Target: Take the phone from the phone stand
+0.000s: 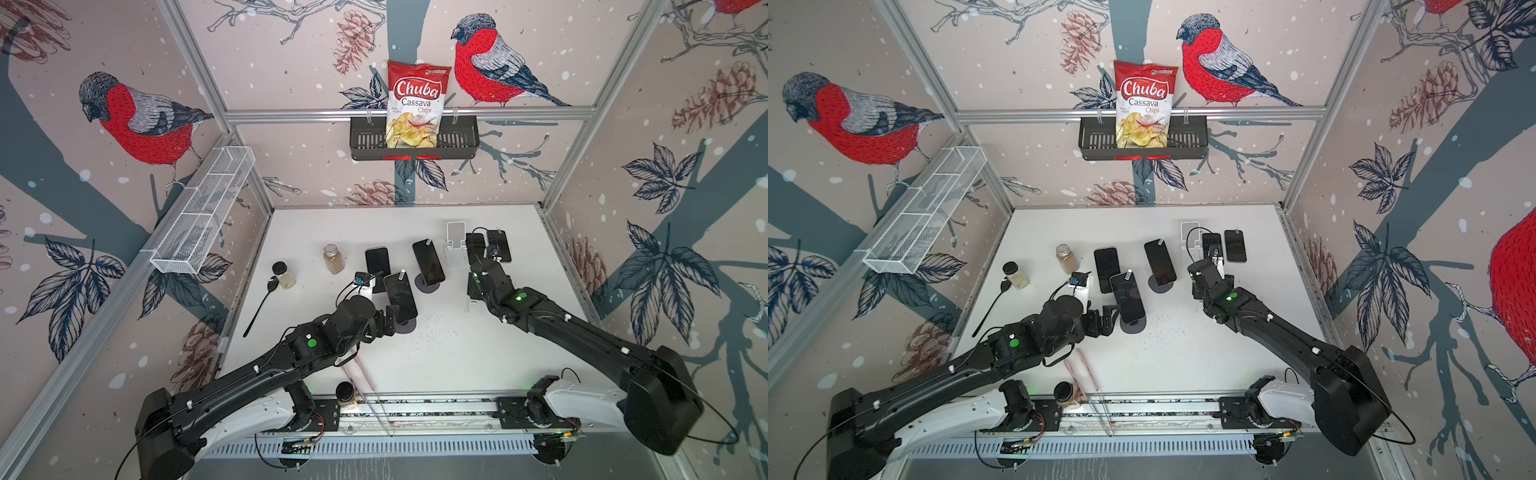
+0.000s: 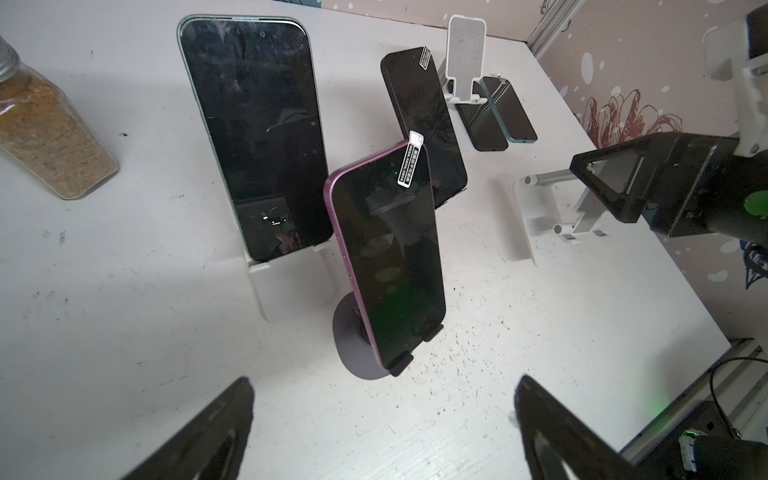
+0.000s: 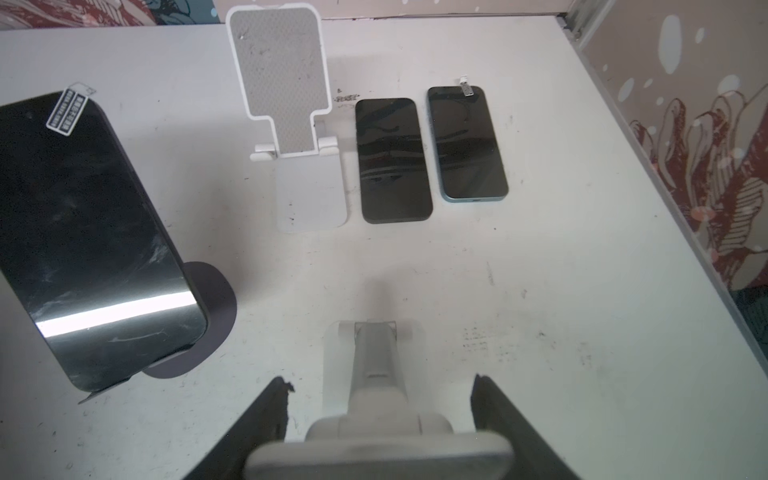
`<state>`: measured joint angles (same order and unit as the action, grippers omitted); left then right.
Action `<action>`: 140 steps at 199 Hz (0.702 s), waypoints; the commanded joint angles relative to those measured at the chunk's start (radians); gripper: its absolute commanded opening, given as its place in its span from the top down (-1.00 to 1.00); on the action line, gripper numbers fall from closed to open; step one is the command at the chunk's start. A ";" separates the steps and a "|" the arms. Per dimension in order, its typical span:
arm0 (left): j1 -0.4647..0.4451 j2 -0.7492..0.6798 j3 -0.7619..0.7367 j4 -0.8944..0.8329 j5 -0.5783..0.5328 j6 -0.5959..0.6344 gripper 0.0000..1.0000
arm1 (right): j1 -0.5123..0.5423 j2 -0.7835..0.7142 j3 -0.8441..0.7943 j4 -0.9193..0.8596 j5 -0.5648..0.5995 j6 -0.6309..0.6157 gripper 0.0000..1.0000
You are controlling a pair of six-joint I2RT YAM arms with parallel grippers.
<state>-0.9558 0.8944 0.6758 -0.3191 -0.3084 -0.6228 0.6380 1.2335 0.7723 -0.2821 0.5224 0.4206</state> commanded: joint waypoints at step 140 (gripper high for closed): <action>-0.001 -0.004 0.019 -0.005 -0.084 -0.044 -0.94 | -0.079 0.230 0.101 0.185 -0.190 -0.152 -0.19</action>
<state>-0.9558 0.8906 0.6868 -0.3233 -0.3748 -0.6571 0.5652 1.4448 0.8608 -0.1341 0.3424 0.2798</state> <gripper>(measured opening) 0.971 0.683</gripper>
